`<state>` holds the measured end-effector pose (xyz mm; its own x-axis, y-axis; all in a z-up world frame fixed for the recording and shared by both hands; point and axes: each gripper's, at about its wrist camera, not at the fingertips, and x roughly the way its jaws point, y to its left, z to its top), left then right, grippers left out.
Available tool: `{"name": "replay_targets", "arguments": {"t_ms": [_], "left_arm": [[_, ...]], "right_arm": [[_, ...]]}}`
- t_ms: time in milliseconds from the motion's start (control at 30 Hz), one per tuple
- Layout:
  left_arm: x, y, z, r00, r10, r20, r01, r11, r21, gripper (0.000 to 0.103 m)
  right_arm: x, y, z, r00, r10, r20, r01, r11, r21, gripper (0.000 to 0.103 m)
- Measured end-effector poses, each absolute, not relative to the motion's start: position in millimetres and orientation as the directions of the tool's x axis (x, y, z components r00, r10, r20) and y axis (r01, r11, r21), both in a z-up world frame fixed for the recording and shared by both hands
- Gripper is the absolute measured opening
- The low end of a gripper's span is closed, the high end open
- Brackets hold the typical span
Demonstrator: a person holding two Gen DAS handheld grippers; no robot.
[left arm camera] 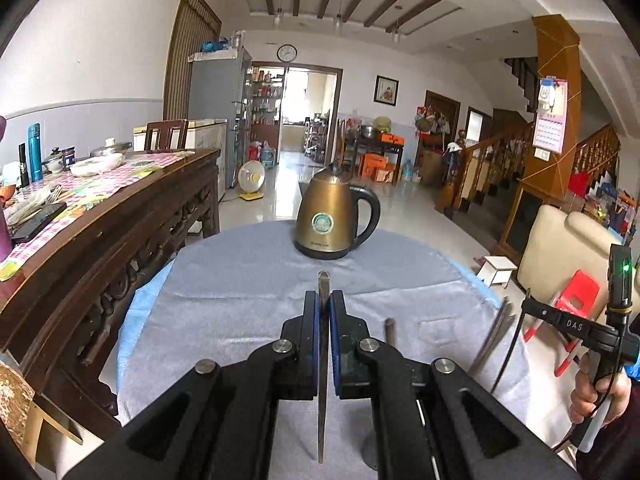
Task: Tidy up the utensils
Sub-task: 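Lift both held chopsticks up and carry them over the mesh cup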
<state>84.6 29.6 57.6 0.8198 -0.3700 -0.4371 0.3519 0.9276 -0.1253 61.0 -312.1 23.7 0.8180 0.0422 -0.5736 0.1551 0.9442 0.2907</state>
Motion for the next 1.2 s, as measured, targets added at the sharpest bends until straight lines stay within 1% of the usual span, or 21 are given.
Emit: {"name": "replay_targets", "arguments": {"t_ms": [133,333,633,933,1200], "left_arm": [[71.9,28.5,68.4,0.823,-0.381,-0.421,0.363,0.923,-0.125,0.005],[50.7,29.4,88.5,0.836,-0.408,-0.367,0.388,0.912,-0.131,0.005],[28.7,31.7,110.5,0.847,-0.434,-0.308,0.408,0.901,-0.146,0.005],[16.9,26.1,122.1,0.843,-0.46,-0.277,0.432,0.888,-0.16,0.005],[11.1,18.3,129.5,0.837,-0.483,-0.258,0.453,0.875,-0.169,0.005]], "right_arm": [[47.4,-309.0,37.2,0.836,0.037,-0.548,0.144,0.948,0.284,0.007],[27.9,-302.5,57.1,0.861,0.024,-0.507,0.134,0.953,0.272,0.007],[8.7,-279.6,81.0,0.894,-0.014,-0.448,0.112,0.975,0.194,0.007],[-5.4,-264.0,100.3,0.917,0.013,-0.4,0.067,0.98,0.187,0.007],[-11.3,-257.9,122.2,0.93,0.067,-0.361,0.014,0.976,0.216,0.007]]}}
